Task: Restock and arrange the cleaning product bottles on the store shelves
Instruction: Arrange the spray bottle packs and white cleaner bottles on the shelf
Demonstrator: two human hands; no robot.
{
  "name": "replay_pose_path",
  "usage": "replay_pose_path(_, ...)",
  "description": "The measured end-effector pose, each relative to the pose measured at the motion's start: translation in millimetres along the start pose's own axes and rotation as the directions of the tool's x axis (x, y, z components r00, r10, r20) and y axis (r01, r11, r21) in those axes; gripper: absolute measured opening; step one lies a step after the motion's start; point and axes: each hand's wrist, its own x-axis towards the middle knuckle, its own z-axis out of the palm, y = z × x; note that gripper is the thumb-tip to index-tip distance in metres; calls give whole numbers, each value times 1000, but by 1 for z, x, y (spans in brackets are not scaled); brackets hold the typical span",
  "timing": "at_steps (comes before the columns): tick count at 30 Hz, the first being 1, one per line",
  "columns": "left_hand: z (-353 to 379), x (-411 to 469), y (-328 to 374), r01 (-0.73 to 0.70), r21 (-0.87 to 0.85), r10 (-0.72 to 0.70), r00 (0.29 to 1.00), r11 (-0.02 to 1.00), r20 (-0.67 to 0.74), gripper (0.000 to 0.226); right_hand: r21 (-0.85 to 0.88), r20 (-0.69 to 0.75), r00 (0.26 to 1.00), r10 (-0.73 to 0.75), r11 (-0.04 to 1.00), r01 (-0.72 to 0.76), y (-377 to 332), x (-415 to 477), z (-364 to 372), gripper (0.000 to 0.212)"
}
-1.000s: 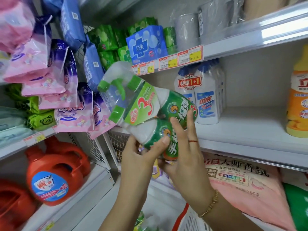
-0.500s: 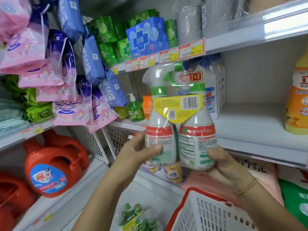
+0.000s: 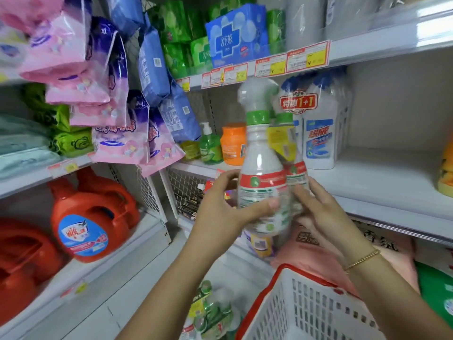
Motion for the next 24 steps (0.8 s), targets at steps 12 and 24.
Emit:
replay_pose_path(12, -16, -5, 15, 122, -146, -108, 989, 982, 96, 43, 193, 182, 862, 473, 843, -503, 16, -13, 20, 43)
replay_pose_path(24, -45, -7, 25, 210, -281, -163, 970, 937, 181, 42, 182, 121, 887, 446, 868, -462, -7, -20, 39, 58)
